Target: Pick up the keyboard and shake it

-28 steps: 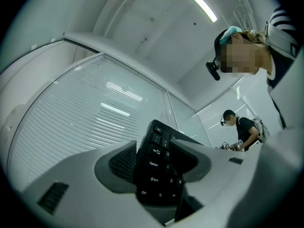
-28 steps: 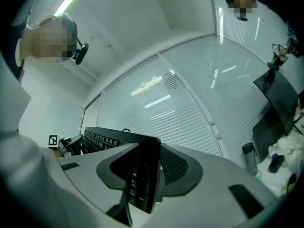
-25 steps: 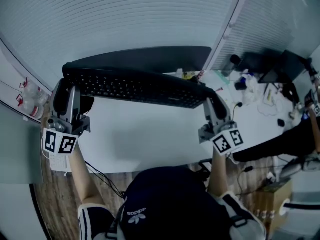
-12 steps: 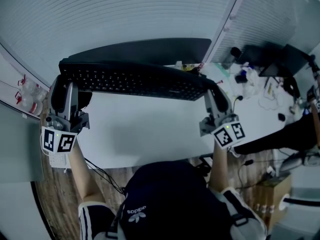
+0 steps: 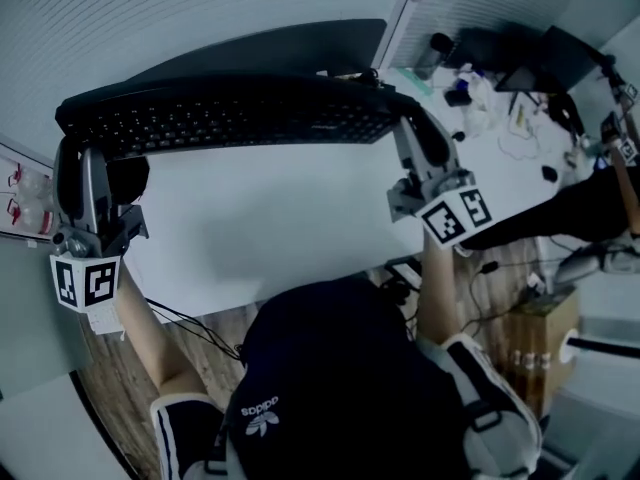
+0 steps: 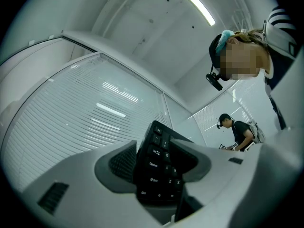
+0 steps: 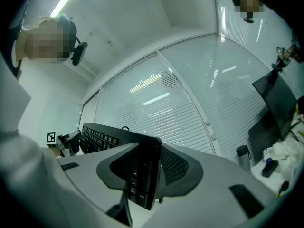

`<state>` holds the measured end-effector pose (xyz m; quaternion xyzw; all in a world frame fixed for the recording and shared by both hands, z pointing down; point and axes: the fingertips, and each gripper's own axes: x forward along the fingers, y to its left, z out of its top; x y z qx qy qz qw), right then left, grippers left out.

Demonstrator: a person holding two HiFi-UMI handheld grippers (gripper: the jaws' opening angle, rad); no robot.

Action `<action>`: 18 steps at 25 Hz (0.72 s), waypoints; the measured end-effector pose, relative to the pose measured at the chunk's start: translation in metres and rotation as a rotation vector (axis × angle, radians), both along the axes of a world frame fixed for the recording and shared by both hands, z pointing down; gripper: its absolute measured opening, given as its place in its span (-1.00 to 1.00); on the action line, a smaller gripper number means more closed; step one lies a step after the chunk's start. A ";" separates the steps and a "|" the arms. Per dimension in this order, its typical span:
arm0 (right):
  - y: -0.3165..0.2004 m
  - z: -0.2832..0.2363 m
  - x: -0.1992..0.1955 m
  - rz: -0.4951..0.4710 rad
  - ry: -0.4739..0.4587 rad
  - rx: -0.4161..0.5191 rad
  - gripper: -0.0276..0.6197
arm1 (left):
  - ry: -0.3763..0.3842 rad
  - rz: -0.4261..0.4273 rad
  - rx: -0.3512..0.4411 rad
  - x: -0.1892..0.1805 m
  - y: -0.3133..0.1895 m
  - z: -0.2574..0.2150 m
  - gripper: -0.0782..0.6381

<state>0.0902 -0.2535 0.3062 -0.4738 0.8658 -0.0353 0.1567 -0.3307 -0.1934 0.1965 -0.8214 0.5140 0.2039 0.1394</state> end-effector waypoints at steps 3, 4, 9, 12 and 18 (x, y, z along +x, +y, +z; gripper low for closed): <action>0.002 0.003 -0.001 0.004 -0.004 -0.010 -0.52 | 0.003 0.002 -0.004 -0.002 -0.001 0.002 -0.17; 0.002 0.003 -0.001 0.005 -0.004 -0.012 -0.52 | 0.005 0.003 -0.003 -0.001 -0.001 0.002 -0.17; 0.001 -0.005 -0.005 0.006 0.029 0.004 -0.52 | 0.010 0.009 0.005 -0.001 -0.002 0.002 -0.17; 0.003 0.001 0.000 0.011 -0.007 -0.008 -0.52 | 0.011 0.010 0.007 0.000 0.000 0.001 -0.17; 0.000 0.002 0.002 0.002 -0.017 -0.012 -0.52 | 0.006 0.004 0.009 0.003 0.002 -0.002 -0.17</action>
